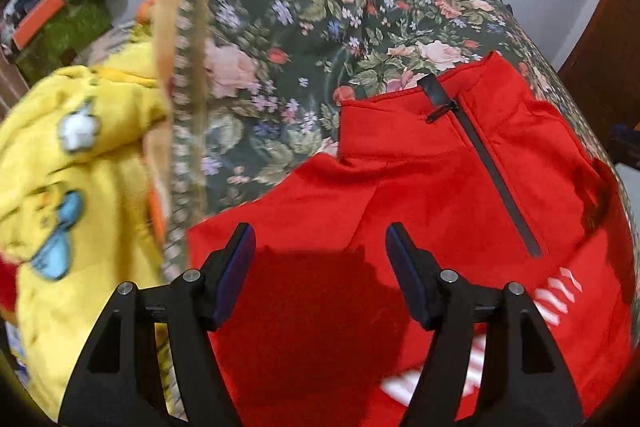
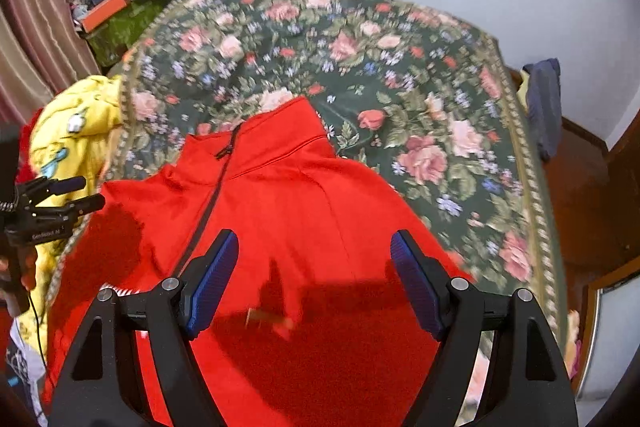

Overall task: Fold large clothes
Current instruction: 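Grasp the jacket hem with the left tool while the right tool grasps it too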

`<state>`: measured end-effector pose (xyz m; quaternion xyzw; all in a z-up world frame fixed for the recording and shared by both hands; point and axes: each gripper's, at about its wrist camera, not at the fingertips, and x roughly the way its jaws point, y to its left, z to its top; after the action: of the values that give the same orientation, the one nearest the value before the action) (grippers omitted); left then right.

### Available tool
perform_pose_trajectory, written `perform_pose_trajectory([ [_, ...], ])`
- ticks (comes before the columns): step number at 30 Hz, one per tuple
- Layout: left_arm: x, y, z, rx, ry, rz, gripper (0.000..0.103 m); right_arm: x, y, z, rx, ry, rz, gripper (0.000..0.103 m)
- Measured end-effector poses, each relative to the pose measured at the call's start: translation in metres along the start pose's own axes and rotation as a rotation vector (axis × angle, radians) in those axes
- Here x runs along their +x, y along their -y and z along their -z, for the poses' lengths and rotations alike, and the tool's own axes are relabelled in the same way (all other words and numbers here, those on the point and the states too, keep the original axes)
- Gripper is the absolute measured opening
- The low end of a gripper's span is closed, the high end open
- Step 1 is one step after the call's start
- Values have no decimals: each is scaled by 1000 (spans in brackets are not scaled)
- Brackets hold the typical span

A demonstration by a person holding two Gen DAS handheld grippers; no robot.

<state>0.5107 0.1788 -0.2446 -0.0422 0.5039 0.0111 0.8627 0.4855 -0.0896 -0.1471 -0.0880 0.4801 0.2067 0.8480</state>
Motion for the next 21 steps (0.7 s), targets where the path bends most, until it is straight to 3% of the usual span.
perform_pose_trajectory([
  [9,77,5,-29,10,-96,44,67,64,-3,-35,-31,-73,5,75],
  [16,122,-1,-39,-47,-151,84,67,94,-5,-48,-63,-120,-18,76],
  [20,121,10,-36,7,-110,60,67,95,-10,-44,-102,-106,-42,78],
  [21,119,12,-35,11,-101,71,59,94,-12,-41,-113,-97,-43,75],
])
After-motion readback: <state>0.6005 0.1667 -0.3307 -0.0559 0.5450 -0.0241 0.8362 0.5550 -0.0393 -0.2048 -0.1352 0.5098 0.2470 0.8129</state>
